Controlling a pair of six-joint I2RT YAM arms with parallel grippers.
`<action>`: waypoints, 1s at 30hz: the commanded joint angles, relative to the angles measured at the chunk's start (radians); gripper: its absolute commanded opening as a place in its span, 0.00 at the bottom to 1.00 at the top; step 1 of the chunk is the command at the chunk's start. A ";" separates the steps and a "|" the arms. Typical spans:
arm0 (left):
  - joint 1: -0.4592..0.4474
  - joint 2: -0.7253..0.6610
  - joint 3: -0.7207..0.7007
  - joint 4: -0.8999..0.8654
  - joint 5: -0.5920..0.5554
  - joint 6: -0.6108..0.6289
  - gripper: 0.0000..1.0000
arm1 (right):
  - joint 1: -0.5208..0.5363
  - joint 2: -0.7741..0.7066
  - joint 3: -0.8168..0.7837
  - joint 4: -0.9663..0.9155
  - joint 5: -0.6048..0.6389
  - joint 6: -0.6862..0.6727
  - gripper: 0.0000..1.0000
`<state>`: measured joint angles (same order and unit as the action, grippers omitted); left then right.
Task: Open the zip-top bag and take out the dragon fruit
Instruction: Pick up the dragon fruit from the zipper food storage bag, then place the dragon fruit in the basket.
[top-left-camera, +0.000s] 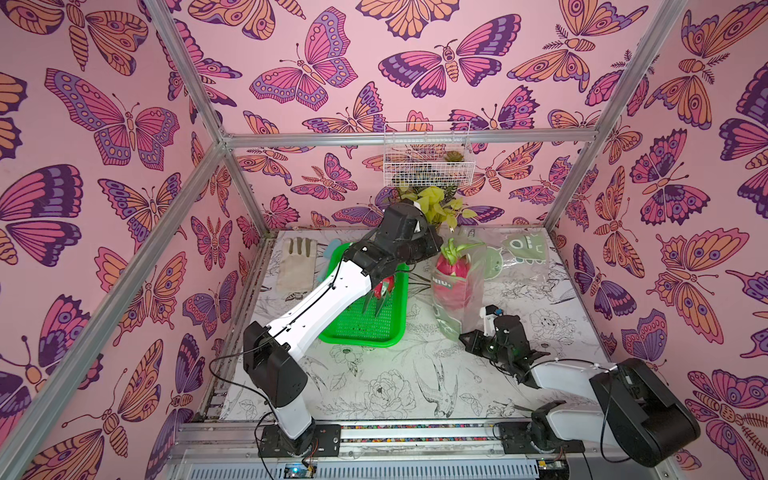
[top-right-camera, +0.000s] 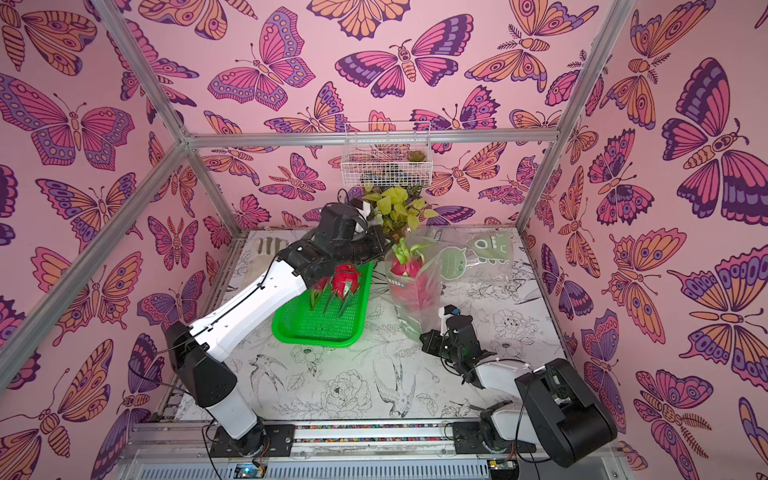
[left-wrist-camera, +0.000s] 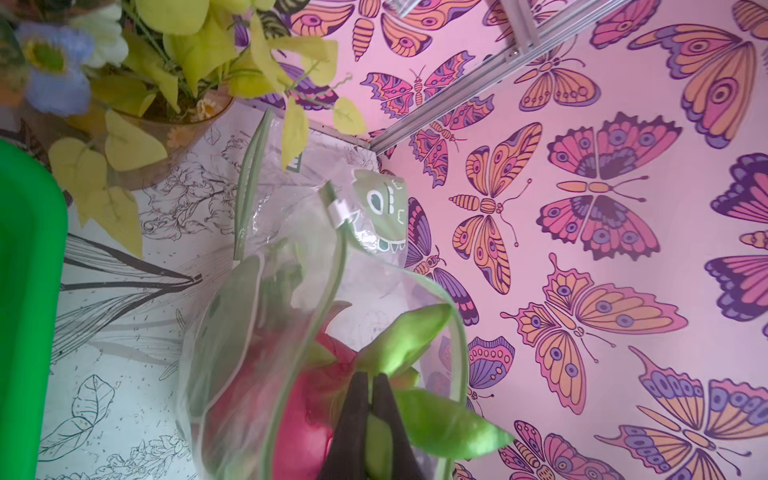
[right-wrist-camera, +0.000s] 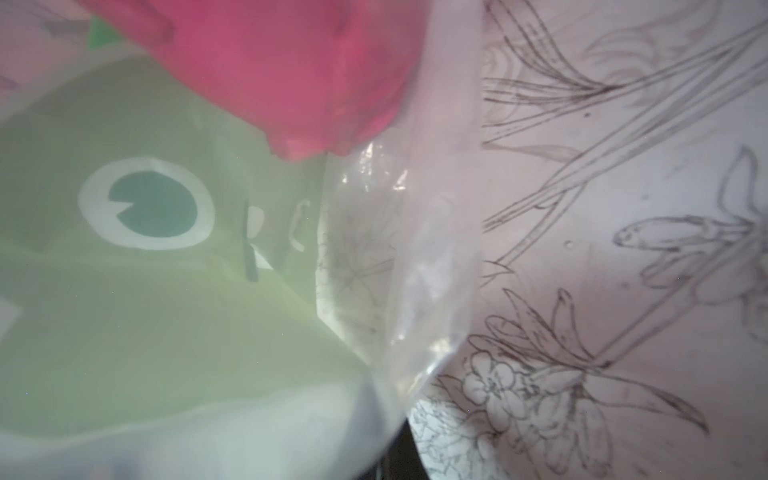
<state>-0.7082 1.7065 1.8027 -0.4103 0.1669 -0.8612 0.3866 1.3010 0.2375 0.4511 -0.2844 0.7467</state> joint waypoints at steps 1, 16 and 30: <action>0.012 -0.045 0.082 -0.052 0.025 0.078 0.00 | -0.015 -0.012 -0.011 -0.054 0.005 -0.032 0.00; 0.017 0.013 0.463 -0.225 -0.004 0.230 0.00 | -0.018 -0.016 0.005 -0.090 0.010 -0.069 0.00; 0.105 -0.203 0.238 -0.357 -0.182 0.309 0.00 | -0.018 -0.025 0.032 -0.127 0.015 -0.104 0.00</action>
<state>-0.6235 1.5608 2.1166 -0.7433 0.0437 -0.5770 0.3744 1.2808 0.2462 0.3622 -0.2806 0.6708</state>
